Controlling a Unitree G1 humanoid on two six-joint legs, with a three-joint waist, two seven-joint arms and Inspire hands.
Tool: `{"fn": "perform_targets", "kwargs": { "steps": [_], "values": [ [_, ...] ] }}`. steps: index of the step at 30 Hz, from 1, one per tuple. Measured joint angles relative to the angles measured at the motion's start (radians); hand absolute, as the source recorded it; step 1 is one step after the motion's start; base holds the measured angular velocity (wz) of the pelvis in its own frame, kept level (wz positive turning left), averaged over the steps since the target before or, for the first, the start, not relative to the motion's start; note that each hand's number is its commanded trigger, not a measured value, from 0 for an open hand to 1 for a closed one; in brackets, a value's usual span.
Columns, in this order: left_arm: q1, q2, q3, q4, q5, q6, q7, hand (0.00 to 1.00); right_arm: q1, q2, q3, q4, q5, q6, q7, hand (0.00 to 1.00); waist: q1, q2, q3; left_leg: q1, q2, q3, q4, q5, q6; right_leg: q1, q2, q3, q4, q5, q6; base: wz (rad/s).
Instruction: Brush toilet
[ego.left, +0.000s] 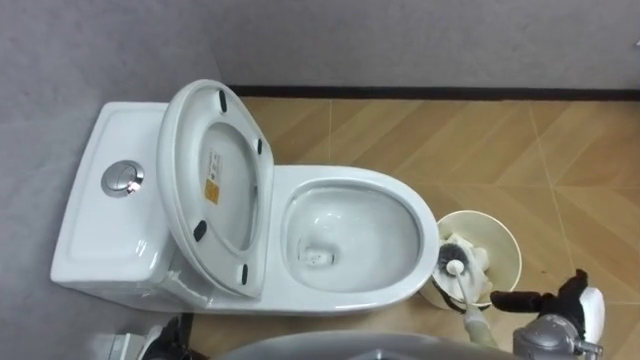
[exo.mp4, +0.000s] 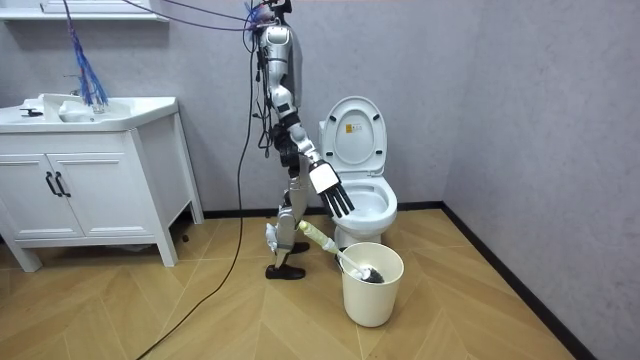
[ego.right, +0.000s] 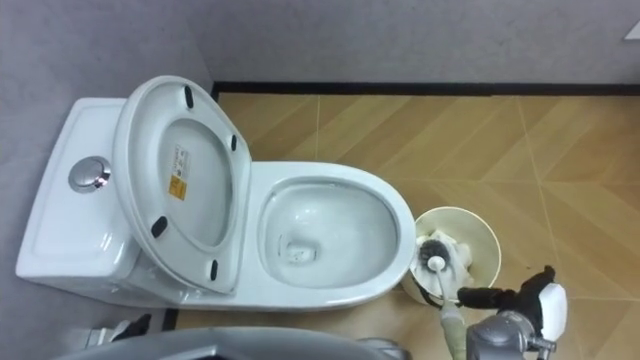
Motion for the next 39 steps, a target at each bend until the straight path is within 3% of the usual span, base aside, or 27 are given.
{"fn": "perform_targets", "kwargs": {
  "steps": [9, 12, 18, 24, 28, 33, 39],
  "values": [
    [-0.005, 0.017, 0.0, 0.0, -0.02, -0.032, 0.003, 0.0, -0.001, -0.002, 0.032, 0.009, 0.054, -0.014, 0.003, 0.0, 0.003, 0.012, -0.0037, -0.05, 0.002, 0.0, 0.009, 0.002, 0.003, -0.048, 0.0, -0.005, 0.004, 0.012, 0.002, 0.0],
    [-0.037, 0.018, -0.004, 0.005, -0.03, -0.032, 0.011, 0.0, -0.054, -0.002, 0.028, 0.078, 0.096, -0.012, 0.019, 0.0, -0.007, 0.021, -0.0075, -0.119, 0.003, -0.021, 0.042, 0.002, 0.008, -0.093, -0.002, -0.032, 0.007, 0.02, 0.002, 0.18],
    [-0.113, 0.021, -0.036, 0.028, -0.095, -0.057, 0.022, 0.0, -0.17, -0.004, 0.031, 0.197, 0.143, -0.003, 0.054, 0.0, 0.003, 0.029, 0.0108, -0.222, 0.005, -0.047, 0.089, 0.008, 0.018, -0.187, -0.005, -0.055, 0.055, 0.022, 0.002, 0.16],
    [-0.195, 0.021, -0.087, 0.047, -0.158, -0.059, 0.037, 0.0, -0.269, -0.011, 0.03, 0.289, 0.218, 0.0, 0.066, 0.0, 0.016, 0.048, 0.021, -0.383, 0.017, -0.064, 0.174, 0.009, 0.027, -0.338, -0.014, -0.077, 0.136, 0.02, 0.0, 0.08],
    [-0.287, 0.019, -0.144, 0.048, -0.179, -0.063, 0.044, 0.0, -0.339, -0.011, 0.037, 0.321, 0.275, 0.015, 0.075, 0.0, 0.027, 0.043, 0.0369, -0.506, 0.016, -0.074, 0.259, 0.005, 0.037, -0.477, -0.027, -0.079, 0.275, -0.018, -0.003, 0.08],
    [-0.398, 0.012, -0.237, 0.051, -0.219, -0.075, 0.072, 0.0, -0.434, -0.016, 0.123, 0.334, 0.365, 0.02, 0.112, 0.0, 0.031, 0.038, 0.0518, -0.642, 0.017, -0.076, 0.348, 0.006, 0.048, -0.628, -0.042, -0.077, 0.393, -0.041, -0.012, 0.03],
    [-0.428, -0.001, -0.299, -0.011, -0.254, -0.083, 0.077, 0.0, -0.46, -0.028, 0.17, 0.336, 0.392, 0.026, 0.141, 0.0, 0.048, 0.03, 0.0573, -0.79, 0.009, -0.079, 0.457, 0.0, 0.059, -0.788, -0.077, -0.074, 0.547, -0.086, -0.013, 0.11]
  ]
}}
